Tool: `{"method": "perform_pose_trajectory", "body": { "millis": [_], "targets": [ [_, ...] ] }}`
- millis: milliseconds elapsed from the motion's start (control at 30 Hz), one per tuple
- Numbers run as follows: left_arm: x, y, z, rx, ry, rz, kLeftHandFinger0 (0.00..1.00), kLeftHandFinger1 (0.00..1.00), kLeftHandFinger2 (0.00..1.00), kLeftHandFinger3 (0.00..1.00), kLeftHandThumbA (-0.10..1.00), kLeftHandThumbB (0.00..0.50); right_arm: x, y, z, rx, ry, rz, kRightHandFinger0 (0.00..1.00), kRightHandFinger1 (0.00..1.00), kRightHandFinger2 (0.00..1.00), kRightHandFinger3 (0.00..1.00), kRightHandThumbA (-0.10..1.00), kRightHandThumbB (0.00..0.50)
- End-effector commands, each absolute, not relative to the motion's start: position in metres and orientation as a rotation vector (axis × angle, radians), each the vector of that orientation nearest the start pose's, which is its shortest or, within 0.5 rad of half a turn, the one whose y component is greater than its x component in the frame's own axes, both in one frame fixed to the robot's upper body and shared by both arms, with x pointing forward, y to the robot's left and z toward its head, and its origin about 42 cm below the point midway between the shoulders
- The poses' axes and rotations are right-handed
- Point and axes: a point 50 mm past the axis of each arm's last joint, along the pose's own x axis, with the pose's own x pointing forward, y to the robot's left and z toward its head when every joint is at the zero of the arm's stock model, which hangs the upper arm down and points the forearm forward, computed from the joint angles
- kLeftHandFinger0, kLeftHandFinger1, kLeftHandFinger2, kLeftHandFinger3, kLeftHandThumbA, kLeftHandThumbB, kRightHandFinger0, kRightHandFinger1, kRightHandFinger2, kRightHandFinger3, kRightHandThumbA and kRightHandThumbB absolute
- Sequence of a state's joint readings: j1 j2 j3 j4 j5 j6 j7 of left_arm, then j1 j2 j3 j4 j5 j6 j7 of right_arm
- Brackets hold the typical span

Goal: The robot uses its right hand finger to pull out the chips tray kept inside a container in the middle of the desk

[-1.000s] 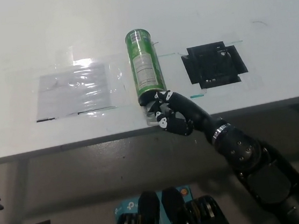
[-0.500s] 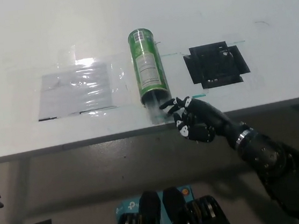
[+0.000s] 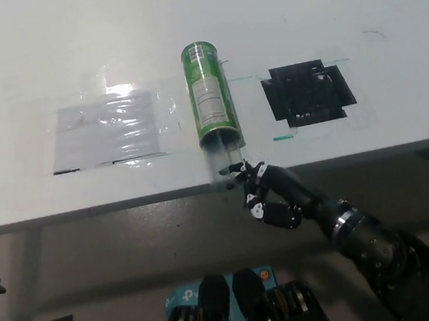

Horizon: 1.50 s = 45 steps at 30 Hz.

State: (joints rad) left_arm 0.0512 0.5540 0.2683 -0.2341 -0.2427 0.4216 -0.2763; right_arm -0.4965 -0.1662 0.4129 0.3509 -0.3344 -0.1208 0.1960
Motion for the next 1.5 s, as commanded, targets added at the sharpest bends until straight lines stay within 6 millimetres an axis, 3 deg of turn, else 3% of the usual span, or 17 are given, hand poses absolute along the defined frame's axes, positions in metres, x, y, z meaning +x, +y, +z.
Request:
{"method": "perform_pose_trajectory", "body": {
  "millis": [0,167,267,333,367,533,900,1167,1267,1333,1400,1433,1467],
  "targets": [
    [0.261,0.423,0.214,0.340,0.143,-0.060,0.28,0.30,0.38,0.67,-0.10,0.000,0.401,-0.109,0.151,-0.685,-0.229,0.706,0.45,0.52,0.71,0.85,-0.10,0.123],
    [0.261,0.423,0.212,0.326,0.145,-0.061,0.28,0.28,0.36,0.66,-0.10,0.011,0.399,-0.110,0.151,-0.686,-0.226,0.710,0.42,0.51,0.71,0.86,-0.10,0.111],
    [0.261,0.423,0.211,0.322,0.145,-0.058,0.28,0.29,0.37,0.66,-0.10,0.013,0.398,-0.112,0.150,-0.685,-0.229,0.715,0.45,0.53,0.70,0.85,-0.10,0.106],
    [0.261,0.423,0.211,0.336,0.144,-0.063,0.29,0.30,0.38,0.68,-0.10,0.003,0.394,-0.114,0.149,-0.670,-0.214,0.717,0.37,0.46,0.68,0.84,-0.10,0.109],
    [0.261,0.423,0.210,0.336,0.145,-0.062,0.29,0.30,0.38,0.68,-0.10,0.003,0.393,-0.114,0.148,-0.672,-0.211,0.719,0.37,0.47,0.68,0.84,-0.10,0.106],
    [0.261,0.422,0.211,0.330,0.144,-0.060,0.28,0.29,0.37,0.68,-0.10,0.000,0.384,-0.118,0.150,-0.657,-0.197,0.722,0.39,0.49,0.69,0.85,-0.10,0.110],
    [0.261,0.423,0.210,0.331,0.152,-0.057,0.28,0.30,0.39,0.70,-0.10,0.002,0.362,-0.123,0.152,-0.603,-0.194,0.726,0.32,0.42,0.68,0.85,-0.10,0.105],
    [0.260,0.423,0.211,0.325,0.148,-0.054,0.28,0.31,0.39,0.68,-0.10,0.001,0.350,-0.124,0.147,-0.576,-0.186,0.711,0.22,0.33,0.66,0.85,-0.10,0.115],
    [0.261,0.423,0.210,0.332,0.150,-0.056,0.28,0.29,0.37,0.67,-0.10,0.007,0.345,-0.124,0.146,-0.556,-0.186,0.709,0.13,0.24,0.64,0.85,-0.10,0.121],
    [0.261,0.423,0.210,0.328,0.148,-0.057,0.27,0.28,0.36,0.66,-0.10,0.010,0.345,-0.124,0.145,-0.551,-0.197,0.705,0.12,0.23,0.65,0.85,-0.10,0.121],
    [0.261,0.423,0.210,0.329,0.147,-0.057,0.26,0.27,0.36,0.66,-0.10,0.008,0.346,-0.124,0.146,-0.552,-0.198,0.690,0.04,0.15,0.81,0.95,-0.10,0.125],
    [0.261,0.423,0.210,0.322,0.144,-0.064,0.25,0.27,0.35,0.66,-0.10,0.004,0.347,-0.123,0.149,-0.554,-0.183,0.676,0.00,0.06,0.95,1.00,-0.10,0.139],
    [0.261,0.423,0.210,0.318,0.143,-0.066,0.25,0.27,0.35,0.66,-0.10,0.013,0.347,-0.122,0.151,-0.563,-0.179,0.665,0.00,0.02,1.00,1.00,-0.10,0.170]
  ]
}}
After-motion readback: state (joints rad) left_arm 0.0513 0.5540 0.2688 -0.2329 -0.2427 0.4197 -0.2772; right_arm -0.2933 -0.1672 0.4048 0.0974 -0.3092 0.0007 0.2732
